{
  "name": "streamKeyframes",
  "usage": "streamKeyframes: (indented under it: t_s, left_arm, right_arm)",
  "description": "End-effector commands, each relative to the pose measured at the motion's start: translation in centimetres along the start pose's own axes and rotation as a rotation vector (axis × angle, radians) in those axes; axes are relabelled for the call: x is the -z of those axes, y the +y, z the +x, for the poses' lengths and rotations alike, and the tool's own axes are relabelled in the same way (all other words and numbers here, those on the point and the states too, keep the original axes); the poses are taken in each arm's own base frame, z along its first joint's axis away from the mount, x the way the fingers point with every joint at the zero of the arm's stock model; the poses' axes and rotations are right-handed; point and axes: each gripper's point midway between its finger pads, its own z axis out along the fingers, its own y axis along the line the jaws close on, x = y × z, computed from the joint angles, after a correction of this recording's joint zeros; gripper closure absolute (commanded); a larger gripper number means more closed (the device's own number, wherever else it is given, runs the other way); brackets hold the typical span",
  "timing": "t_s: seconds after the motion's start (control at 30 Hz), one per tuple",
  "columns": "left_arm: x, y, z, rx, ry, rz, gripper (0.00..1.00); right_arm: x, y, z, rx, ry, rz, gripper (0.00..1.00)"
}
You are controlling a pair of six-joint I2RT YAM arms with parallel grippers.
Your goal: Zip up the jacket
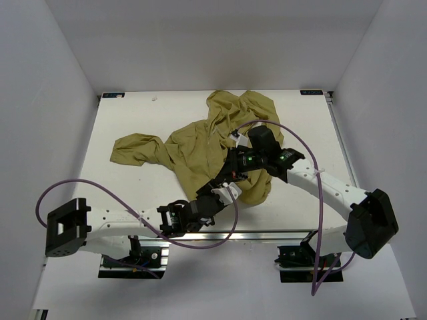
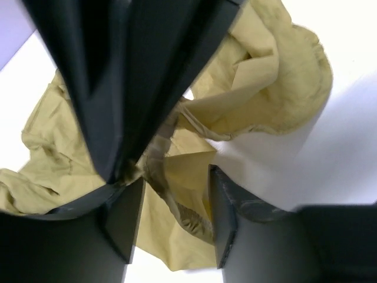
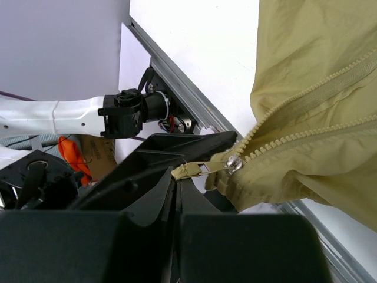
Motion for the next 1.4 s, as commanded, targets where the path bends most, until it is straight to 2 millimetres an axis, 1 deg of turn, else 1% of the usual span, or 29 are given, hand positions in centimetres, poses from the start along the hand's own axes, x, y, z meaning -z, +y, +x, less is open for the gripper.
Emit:
streamKeyframes:
  t_s: [0.0,0.07,0.2,0.27,0.3,0.4,0.43,0.47,0.5,0.6,0.63,0.67,0.73,0.77,0.9,0.93,0.97,1.03,1.1,1.13,1.2,1.23,1.3,1.33,1.37]
  left_arm:
    - [-0.3,-0.1,-1.4,-0.007,-0.049,0.003,0.45]
    - [-0.4,-0.1,-2.1,-0.008,-0.073,0.010,0.48]
    - [0.0,-0.1,-2.9,-0.009,-0.100,0.028,0.49]
    - [0.0,-0.1,-3.0,-0.010,-0.112,0.029,0.53]
    - [0.0,-0.2,-3.1,-0.008,-0.116,0.035,0.67]
    - [-0.1,-0.7,-3.6,-0.015,-0.127,0.065,0.91]
    - [-0.2,-1.0,-3.2,-0.028,-0.108,0.072,1.00]
    - [-0.3,-1.1,-3.9,-0.019,-0.108,0.077,1.00]
    - [-0.4,-1.3,-3.5,-0.036,-0.090,0.085,1.00]
    - [-0.2,-1.3,-3.7,-0.030,-0.090,0.096,1.00]
    - [0.0,-1.3,-3.4,-0.031,-0.078,0.103,1.00]
    - [0.4,-1.3,-3.9,-0.001,-0.091,0.122,1.00]
    - [1.1,-1.8,-3.6,0.014,-0.088,0.171,1.00]
    - [1.7,-1.8,-4.2,0.044,-0.106,0.192,1.00]
    - [3.0,-3.2,-3.5,0.100,-0.083,0.303,1.00]
    - [3.2,-3.6,-3.1,0.103,-0.070,0.323,1.00]
    - [3.3,-4.0,-3.0,0.127,-0.063,0.338,1.00]
    - [3.4,-4.4,-1.2,0.100,-0.004,0.348,1.00]
    - [3.6,-4.9,-0.5,0.127,0.029,0.360,1.00]
    - [3.8,-5.3,-0.6,0.138,0.030,0.386,1.00]
    - [4.4,-6.0,-0.6,0.166,0.030,0.433,1.00]
    - [4.9,-6.5,-1.1,0.185,0.009,0.475,1.00]
    - [5.4,-6.8,-1.2,0.226,0.008,0.500,1.00]
    - [5.8,-6.6,-1.7,0.248,-0.009,0.508,1.00]
    - [6.1,-6.9,-1.3,0.268,-0.006,0.524,1.00]
  right_arm:
    - [0.9,1.5,-0.3,0.031,-0.018,-0.054,1.00]
    - [0.9,1.2,-0.3,0.024,-0.018,-0.047,1.00]
    - [0.9,1.0,0.0,0.024,-0.015,-0.038,1.00]
    - [1.0,1.0,0.1,0.024,-0.015,-0.038,1.00]
    - [1.0,0.9,0.1,0.023,-0.017,-0.034,1.00]
    - [0.9,0.6,0.2,0.018,-0.017,-0.026,1.00]
    - [0.9,0.4,0.3,0.013,-0.013,-0.026,1.00]
    - [0.8,0.1,0.5,0.002,-0.011,-0.020,1.00]
    - [0.7,0.0,0.3,0.003,-0.019,-0.022,1.00]
    - [0.5,-0.3,-0.2,-0.005,-0.037,-0.011,1.00]
    - [0.4,-0.4,-0.6,-0.006,-0.043,-0.012,1.00]
    - [0.4,-0.5,-1.0,-0.006,-0.057,-0.008,1.00]
    - [0.2,-0.7,-1.7,-0.015,-0.074,-0.008,1.00]
    - [0.2,-1.1,-2.1,-0.026,-0.087,0.000,1.00]
    - [-0.6,-2.9,-3.1,-0.075,-0.113,0.034,1.00]
    - [-1.0,-3.7,-3.6,-0.085,-0.129,0.059,1.00]
    - [-1.2,-3.8,-3.9,-0.089,-0.138,0.062,1.00]
    - [-1.6,-4.1,-4.7,-0.088,-0.160,0.074,1.00]
    - [-1.7,-4.0,-5.5,-0.087,-0.187,0.075,1.00]
    - [-1.8,-4.4,-6.1,-0.085,-0.212,0.098,1.00]
    - [-1.7,-5.1,-6.3,-0.077,-0.221,0.136,1.00]
    - [-1.7,-5.9,-6.8,-0.074,-0.250,0.176,1.00]
    - [-1.5,-6.8,-7.0,-0.048,-0.265,0.222,1.00]
    - [-1.4,-7.3,-7.2,-0.035,-0.278,0.243,1.00]
    - [-1.5,-7.6,-6.9,-0.017,-0.269,0.243,1.00]
